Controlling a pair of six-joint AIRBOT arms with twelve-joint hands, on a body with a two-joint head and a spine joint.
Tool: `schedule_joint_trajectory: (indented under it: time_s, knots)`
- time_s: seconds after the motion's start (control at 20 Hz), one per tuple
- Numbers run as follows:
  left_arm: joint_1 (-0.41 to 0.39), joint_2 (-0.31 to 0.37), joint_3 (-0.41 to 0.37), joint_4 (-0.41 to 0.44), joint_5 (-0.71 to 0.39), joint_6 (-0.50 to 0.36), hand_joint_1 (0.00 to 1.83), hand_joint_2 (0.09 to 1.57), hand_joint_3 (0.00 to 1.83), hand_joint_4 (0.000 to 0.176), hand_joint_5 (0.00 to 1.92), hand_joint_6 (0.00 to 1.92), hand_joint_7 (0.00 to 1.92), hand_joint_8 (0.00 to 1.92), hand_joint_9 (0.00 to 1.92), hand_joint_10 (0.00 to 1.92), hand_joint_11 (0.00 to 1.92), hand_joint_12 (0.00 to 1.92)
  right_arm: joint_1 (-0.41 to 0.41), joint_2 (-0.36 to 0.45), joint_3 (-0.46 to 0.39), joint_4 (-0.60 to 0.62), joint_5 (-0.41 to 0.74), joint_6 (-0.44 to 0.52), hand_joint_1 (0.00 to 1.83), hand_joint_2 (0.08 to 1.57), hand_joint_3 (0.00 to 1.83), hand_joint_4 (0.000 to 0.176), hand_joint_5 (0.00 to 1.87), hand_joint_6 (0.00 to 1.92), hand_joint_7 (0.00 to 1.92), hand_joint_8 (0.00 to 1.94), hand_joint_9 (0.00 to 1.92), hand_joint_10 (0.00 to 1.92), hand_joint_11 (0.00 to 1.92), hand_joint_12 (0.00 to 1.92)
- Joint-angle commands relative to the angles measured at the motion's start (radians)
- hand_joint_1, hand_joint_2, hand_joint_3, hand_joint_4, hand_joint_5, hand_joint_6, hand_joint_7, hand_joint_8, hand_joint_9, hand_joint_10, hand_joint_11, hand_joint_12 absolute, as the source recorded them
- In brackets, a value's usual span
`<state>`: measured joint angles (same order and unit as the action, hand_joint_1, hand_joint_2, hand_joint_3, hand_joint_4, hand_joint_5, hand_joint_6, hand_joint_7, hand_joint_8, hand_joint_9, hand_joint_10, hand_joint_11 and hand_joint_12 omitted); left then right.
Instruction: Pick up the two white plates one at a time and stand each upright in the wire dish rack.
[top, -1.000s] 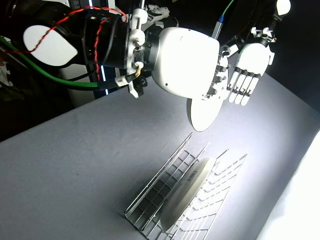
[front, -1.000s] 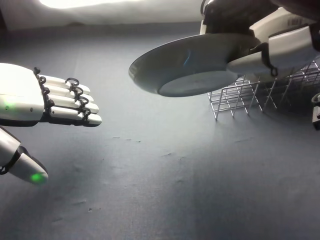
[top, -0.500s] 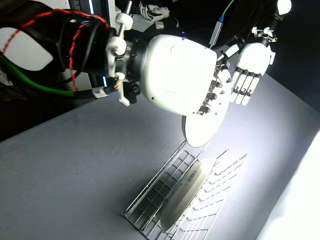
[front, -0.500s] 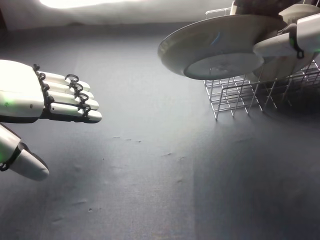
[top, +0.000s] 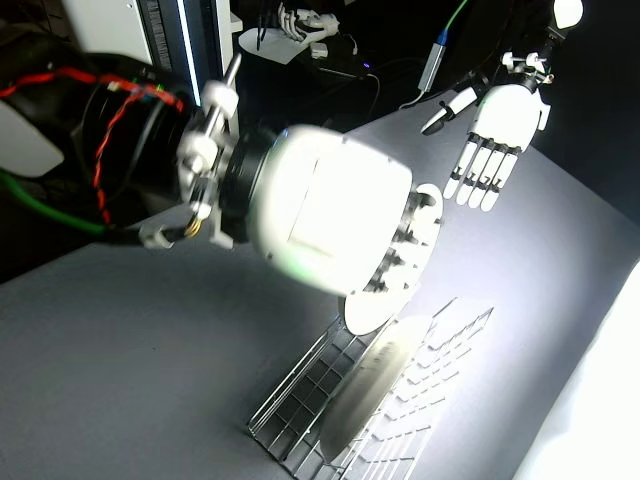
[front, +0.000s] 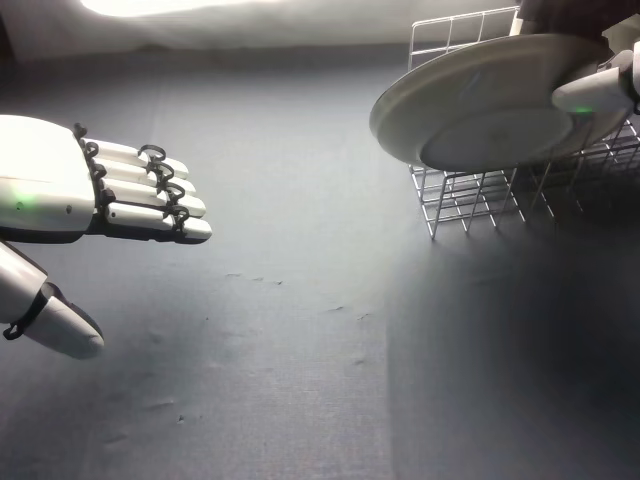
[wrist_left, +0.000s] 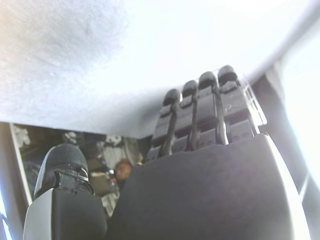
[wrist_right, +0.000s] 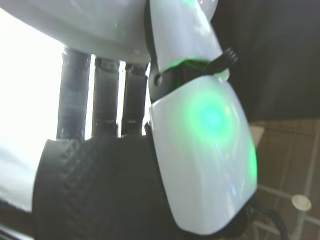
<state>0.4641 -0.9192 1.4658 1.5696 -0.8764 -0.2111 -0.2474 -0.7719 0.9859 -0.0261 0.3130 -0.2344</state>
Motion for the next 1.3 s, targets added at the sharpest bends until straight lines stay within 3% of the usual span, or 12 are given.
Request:
schedule_joint_trajectory:
  time_s: [0.0,0.55,0.85,1.0,1.05,1.1,1.15,1.2,1.25]
  knots:
    - [-0.013,0.002,0.003,-0.055,-0.025,-0.004,0.00,1.04,0.00,0.000,0.00,0.00,0.00,0.00,0.00,0.00,0.00,0.00,0.003,0.005,0.011,0.019,0.130,0.006,1.49,1.12,0.00,0.000,0.91,0.99,0.95,0.90,0.86,1.13,0.87,1.53]
    - [-0.013,-0.001,0.011,-0.055,-0.025,-0.008,0.00,1.04,0.00,0.000,0.00,0.00,0.00,0.00,0.00,0.00,0.00,0.00,-0.073,-0.059,0.148,-0.079,0.164,-0.008,1.48,1.11,0.00,0.000,0.92,0.99,0.95,0.86,0.87,1.12,0.89,1.54]
    - [-0.012,-0.002,0.009,-0.054,-0.025,-0.008,0.00,1.03,0.00,0.000,0.00,0.00,0.00,0.00,0.00,0.00,0.00,0.00,-0.085,-0.065,0.152,-0.204,0.212,-0.023,1.49,1.11,0.00,0.000,0.92,0.99,0.96,0.88,0.88,1.10,0.87,1.52]
    - [-0.012,-0.002,0.008,-0.054,-0.025,-0.008,0.00,1.03,0.00,0.000,0.00,0.00,0.00,0.00,0.00,0.00,0.00,0.00,-0.085,-0.065,0.147,-0.254,0.238,-0.029,1.48,1.14,0.00,0.000,0.85,1.11,0.90,0.99,0.78,1.20,0.84,1.56]
    - [-0.012,-0.002,0.008,-0.054,-0.025,-0.008,0.00,1.03,0.00,0.000,0.00,0.00,0.00,0.00,0.00,0.00,0.00,0.00,-0.084,-0.065,0.146,-0.267,0.238,-0.030,1.47,1.18,0.00,0.000,0.75,1.27,0.81,1.12,0.70,1.32,0.77,1.63]
    - [-0.012,-0.002,0.008,-0.054,-0.025,-0.008,0.00,1.04,0.00,0.000,0.00,0.00,0.00,0.00,0.00,0.00,0.00,0.00,-0.085,-0.065,0.146,-0.278,0.238,-0.037,1.47,1.19,0.00,0.000,0.73,1.29,0.79,1.14,0.70,1.33,0.76,1.64]
    - [-0.012,-0.002,0.008,-0.054,-0.025,-0.008,0.00,1.04,0.00,0.000,0.00,0.00,0.00,0.00,0.00,0.00,0.00,0.00,-0.085,-0.065,0.146,-0.278,0.238,-0.039,1.37,1.21,0.00,0.000,0.72,1.37,0.76,1.21,0.72,1.43,0.61,1.37]
    - [-0.012,-0.002,0.008,-0.054,-0.025,-0.008,0.00,1.03,0.00,0.000,0.00,0.00,0.00,0.00,0.00,0.00,0.00,0.00,-0.085,-0.064,0.146,-0.278,0.237,-0.039,1.20,1.23,0.00,0.000,0.74,1.39,0.78,1.24,0.67,0.90,0.57,1.27]
    - [-0.011,-0.002,0.007,-0.054,-0.025,-0.008,0.00,1.03,0.00,0.000,0.00,0.00,0.00,0.00,0.00,0.00,0.00,0.00,-0.085,-0.064,0.146,-0.278,0.234,-0.038,1.13,1.23,0.00,0.000,0.75,1.33,0.71,0.67,0.68,0.66,0.50,1.24]
